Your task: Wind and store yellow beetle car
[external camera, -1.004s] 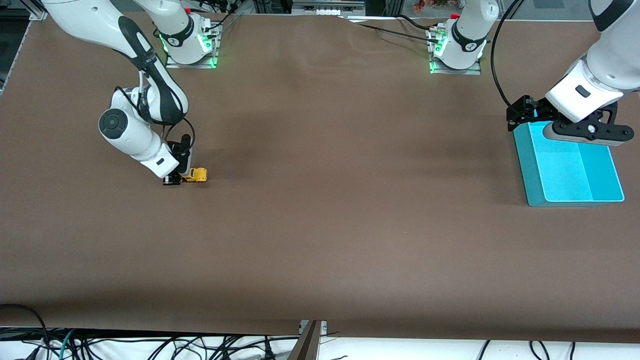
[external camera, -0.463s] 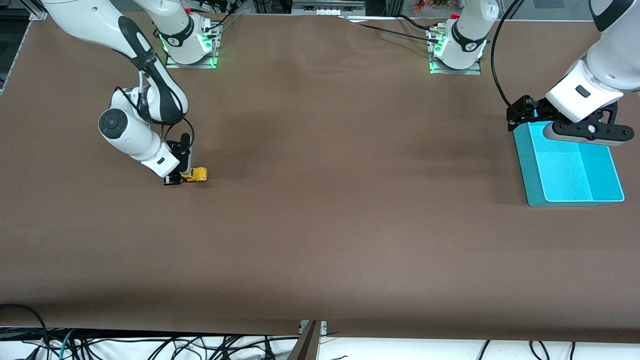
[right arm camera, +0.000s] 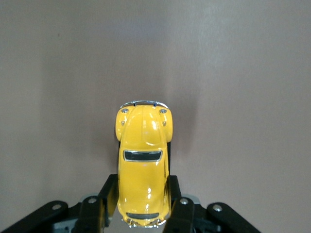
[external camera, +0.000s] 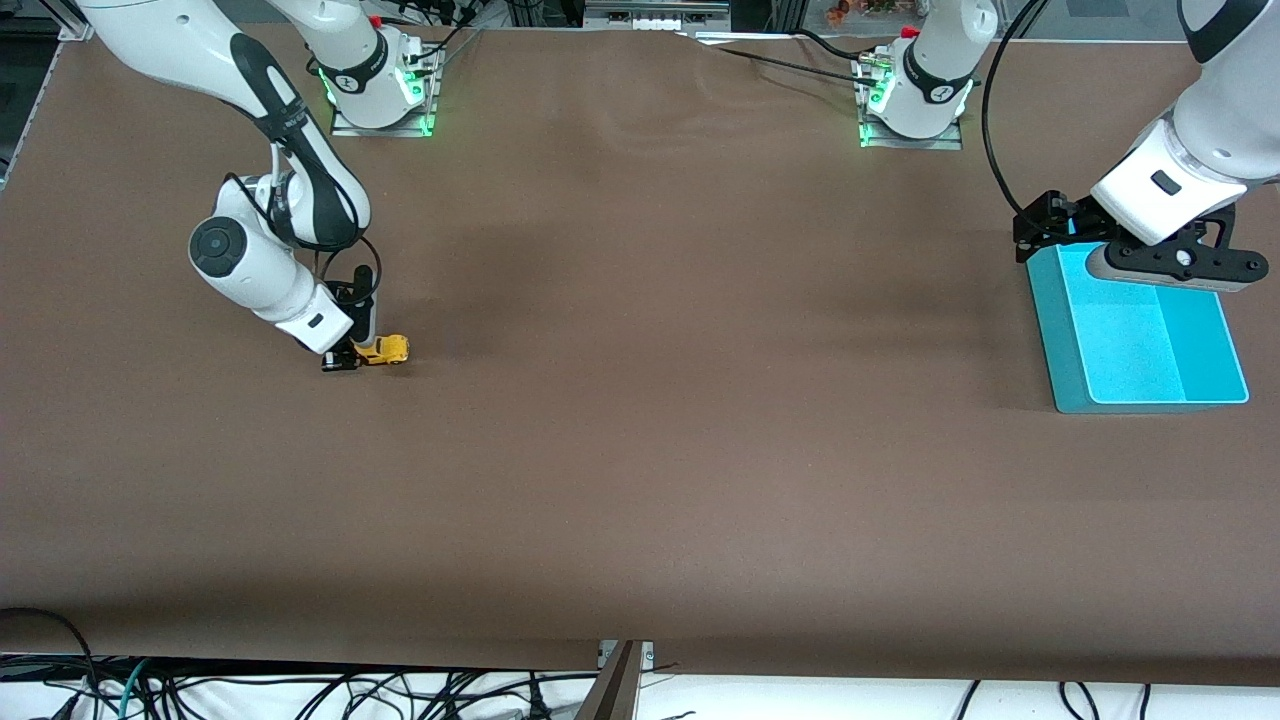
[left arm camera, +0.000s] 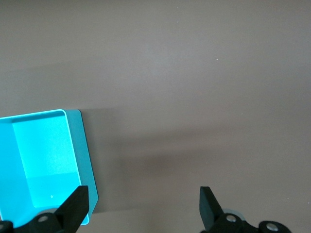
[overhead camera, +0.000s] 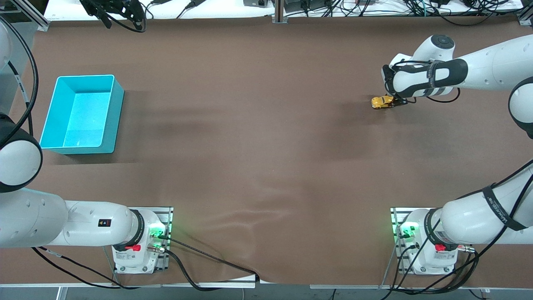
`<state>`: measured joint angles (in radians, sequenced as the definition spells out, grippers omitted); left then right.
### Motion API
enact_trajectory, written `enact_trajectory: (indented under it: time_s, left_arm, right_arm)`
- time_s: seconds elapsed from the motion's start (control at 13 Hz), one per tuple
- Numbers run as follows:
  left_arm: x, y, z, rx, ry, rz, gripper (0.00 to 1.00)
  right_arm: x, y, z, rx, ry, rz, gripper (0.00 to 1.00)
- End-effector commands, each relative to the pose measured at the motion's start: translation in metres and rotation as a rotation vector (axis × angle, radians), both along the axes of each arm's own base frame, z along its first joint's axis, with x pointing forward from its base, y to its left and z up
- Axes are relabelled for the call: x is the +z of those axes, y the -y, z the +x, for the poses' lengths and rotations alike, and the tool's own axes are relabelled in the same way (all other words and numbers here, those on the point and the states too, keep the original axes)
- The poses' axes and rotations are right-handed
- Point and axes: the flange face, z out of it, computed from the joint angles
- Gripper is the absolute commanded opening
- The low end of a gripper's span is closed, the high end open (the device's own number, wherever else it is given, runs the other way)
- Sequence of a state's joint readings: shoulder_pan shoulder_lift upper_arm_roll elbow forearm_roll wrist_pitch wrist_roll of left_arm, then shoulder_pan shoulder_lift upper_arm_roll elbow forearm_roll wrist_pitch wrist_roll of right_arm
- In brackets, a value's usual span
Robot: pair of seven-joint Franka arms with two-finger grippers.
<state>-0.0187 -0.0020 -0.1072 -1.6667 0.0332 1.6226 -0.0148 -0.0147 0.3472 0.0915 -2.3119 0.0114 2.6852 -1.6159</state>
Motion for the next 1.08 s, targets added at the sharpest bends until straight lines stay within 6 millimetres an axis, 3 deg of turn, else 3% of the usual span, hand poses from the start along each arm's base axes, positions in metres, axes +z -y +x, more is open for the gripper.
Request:
enact_trajectory:
  time_s: [0.0, 1.0]
  left_arm:
    - [0.005, 0.000, 0.003, 0.011, -0.011, -0.022, 1.00]
    - [0.005, 0.000, 0.003, 0.011, -0.011, -0.023, 1.00]
  right_arm:
    - [-0.020, 0.018, -0.006, 0.020, -0.007, 0.007, 0.46]
    - [-0.041, 0.121, -0.015, 0.115, -0.034, 0.016, 0.46]
